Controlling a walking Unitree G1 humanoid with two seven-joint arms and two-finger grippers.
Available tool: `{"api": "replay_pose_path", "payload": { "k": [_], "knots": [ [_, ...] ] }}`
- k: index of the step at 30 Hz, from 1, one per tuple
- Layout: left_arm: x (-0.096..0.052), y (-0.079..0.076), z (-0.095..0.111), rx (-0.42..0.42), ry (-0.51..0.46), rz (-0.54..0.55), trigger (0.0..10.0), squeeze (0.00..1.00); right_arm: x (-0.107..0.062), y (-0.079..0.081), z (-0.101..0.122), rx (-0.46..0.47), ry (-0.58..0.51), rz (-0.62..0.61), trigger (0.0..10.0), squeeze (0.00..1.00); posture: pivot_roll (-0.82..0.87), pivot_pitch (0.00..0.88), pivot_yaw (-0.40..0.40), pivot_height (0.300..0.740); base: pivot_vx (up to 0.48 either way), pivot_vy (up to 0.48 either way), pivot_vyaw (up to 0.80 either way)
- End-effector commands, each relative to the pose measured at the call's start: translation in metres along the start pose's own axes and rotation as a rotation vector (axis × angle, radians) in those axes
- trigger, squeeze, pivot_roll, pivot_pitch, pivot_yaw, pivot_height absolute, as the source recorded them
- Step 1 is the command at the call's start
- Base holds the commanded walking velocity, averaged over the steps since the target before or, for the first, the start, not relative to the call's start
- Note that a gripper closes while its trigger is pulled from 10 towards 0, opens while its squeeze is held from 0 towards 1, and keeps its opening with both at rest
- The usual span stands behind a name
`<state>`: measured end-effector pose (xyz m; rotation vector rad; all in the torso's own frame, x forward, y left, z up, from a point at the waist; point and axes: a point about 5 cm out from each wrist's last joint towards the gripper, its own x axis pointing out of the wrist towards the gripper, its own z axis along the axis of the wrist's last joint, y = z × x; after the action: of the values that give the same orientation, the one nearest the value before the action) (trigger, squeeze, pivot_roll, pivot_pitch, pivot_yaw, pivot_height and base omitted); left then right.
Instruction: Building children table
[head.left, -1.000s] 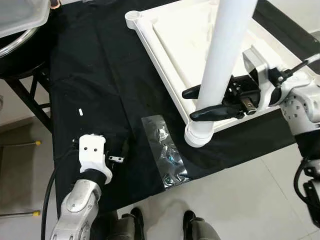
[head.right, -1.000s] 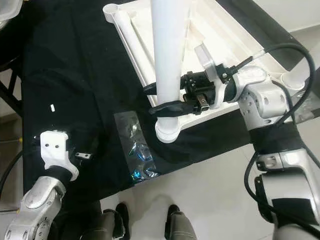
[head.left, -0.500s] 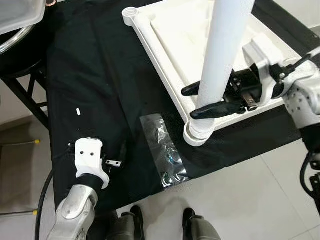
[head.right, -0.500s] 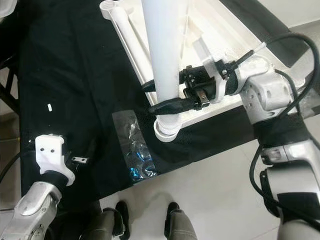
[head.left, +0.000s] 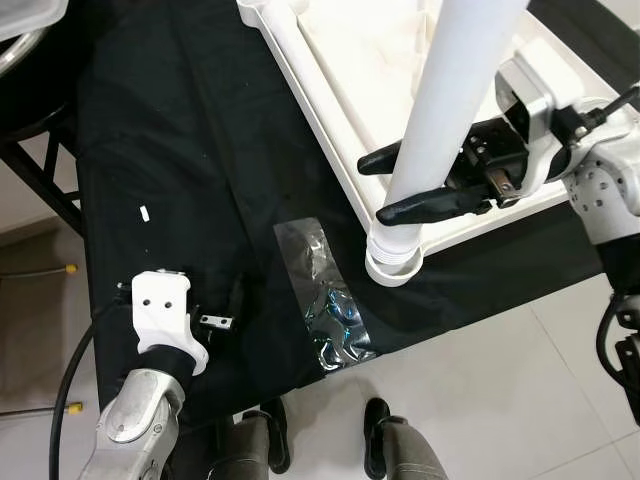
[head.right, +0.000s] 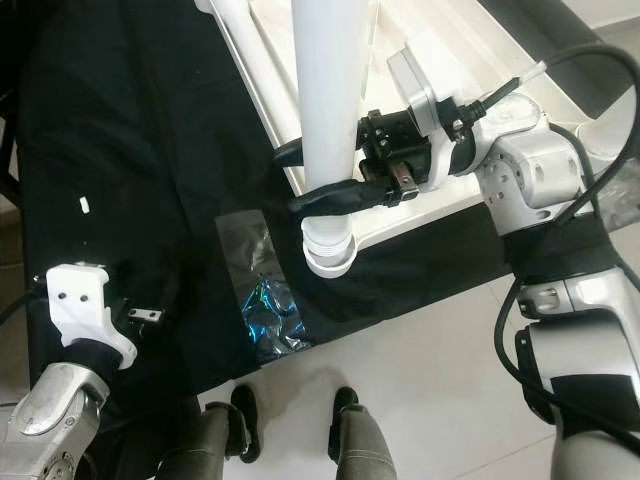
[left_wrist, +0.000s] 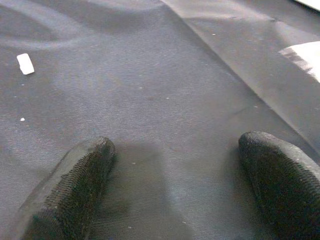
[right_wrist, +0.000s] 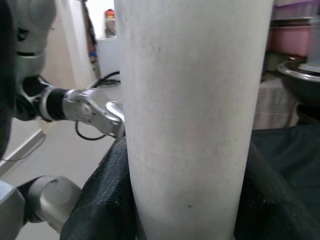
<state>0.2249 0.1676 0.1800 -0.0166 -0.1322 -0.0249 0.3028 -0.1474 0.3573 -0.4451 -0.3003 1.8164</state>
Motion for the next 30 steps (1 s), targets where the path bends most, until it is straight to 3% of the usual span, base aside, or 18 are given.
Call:
{"api": "replay_pose_path", "payload": {
  "k": [1,30],
  "knots": [
    [-0.005,0.009,-0.011,0.002,0.068,0.046,10.0,0.00,0.003,0.004,-0.002,0.012,0.007,0.038,10.0,0.00,0.14,0.465,0.050,0.740,0.000,0.000,0.00],
    [-0.001,0.006,-0.011,-0.004,0.072,0.040,10.0,0.00,-0.008,0.005,-0.002,0.014,0.088,0.016,10.0,0.00,0.12,0.461,0.050,0.740,0.000,0.000,0.00]
  ]
}}
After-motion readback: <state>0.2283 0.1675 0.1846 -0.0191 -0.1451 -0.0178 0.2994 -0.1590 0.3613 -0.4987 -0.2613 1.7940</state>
